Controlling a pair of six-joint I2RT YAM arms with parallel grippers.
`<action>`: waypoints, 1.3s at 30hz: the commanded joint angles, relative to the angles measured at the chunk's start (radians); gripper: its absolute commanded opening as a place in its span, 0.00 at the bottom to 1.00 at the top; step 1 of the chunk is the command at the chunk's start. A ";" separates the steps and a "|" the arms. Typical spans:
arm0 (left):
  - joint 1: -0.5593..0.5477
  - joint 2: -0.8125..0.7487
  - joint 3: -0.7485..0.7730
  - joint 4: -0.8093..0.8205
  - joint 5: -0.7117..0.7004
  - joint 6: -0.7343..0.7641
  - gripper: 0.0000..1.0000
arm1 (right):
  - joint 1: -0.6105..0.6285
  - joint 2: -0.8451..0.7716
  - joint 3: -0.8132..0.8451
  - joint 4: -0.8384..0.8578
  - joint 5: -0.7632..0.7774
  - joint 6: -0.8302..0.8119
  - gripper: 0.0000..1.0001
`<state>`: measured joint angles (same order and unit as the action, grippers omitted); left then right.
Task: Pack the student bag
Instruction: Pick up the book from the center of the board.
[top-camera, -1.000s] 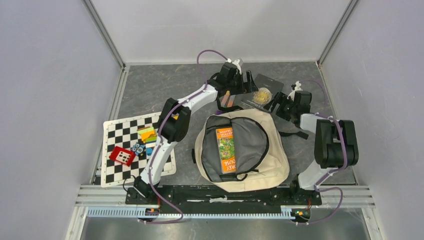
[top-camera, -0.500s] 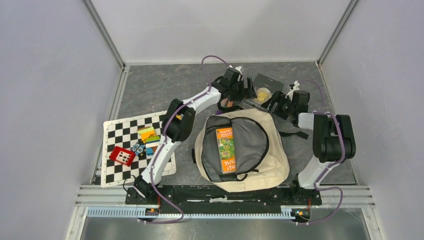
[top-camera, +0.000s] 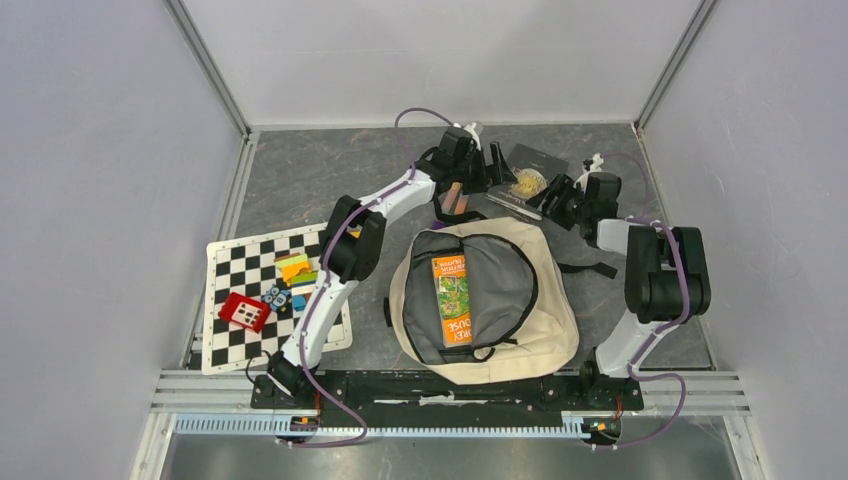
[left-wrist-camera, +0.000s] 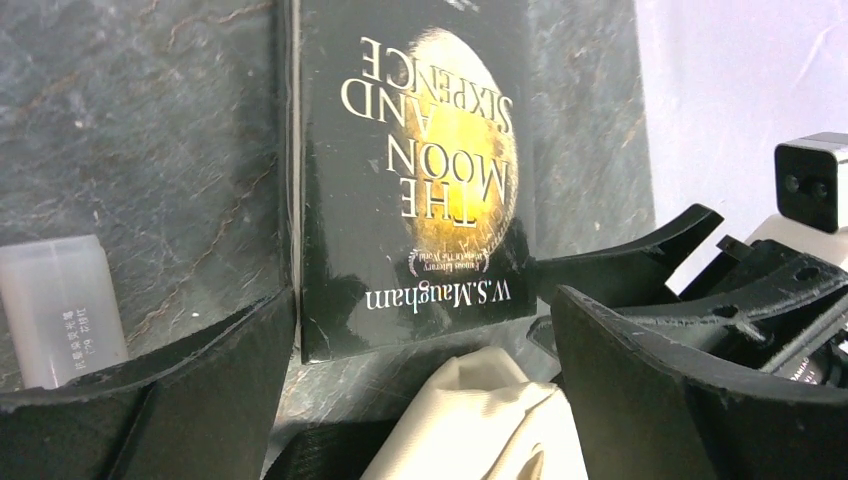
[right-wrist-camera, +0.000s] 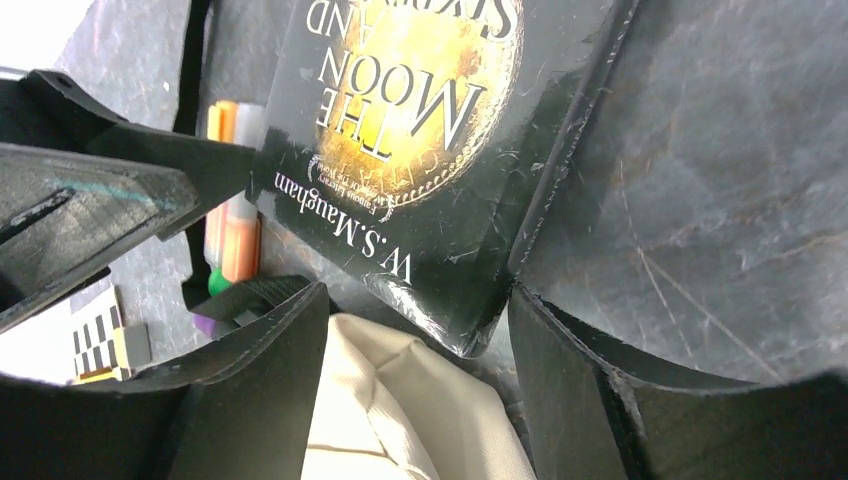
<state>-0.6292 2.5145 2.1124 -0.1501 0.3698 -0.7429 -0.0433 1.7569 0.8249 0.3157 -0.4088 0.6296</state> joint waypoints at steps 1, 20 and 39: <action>-0.037 -0.134 0.030 0.124 0.142 -0.081 1.00 | 0.016 -0.064 0.098 0.063 -0.052 -0.001 0.69; -0.114 -0.338 -0.258 0.124 0.111 -0.027 1.00 | 0.037 -0.252 -0.009 -0.063 -0.063 -0.066 0.64; -0.142 -0.488 -0.634 0.215 0.068 -0.039 1.00 | 0.066 -0.426 -0.252 -0.085 -0.009 -0.124 0.93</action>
<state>-0.7589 2.0487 1.4834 -0.0517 0.3767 -0.7517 0.0307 1.2999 0.5640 0.1196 -0.3157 0.4915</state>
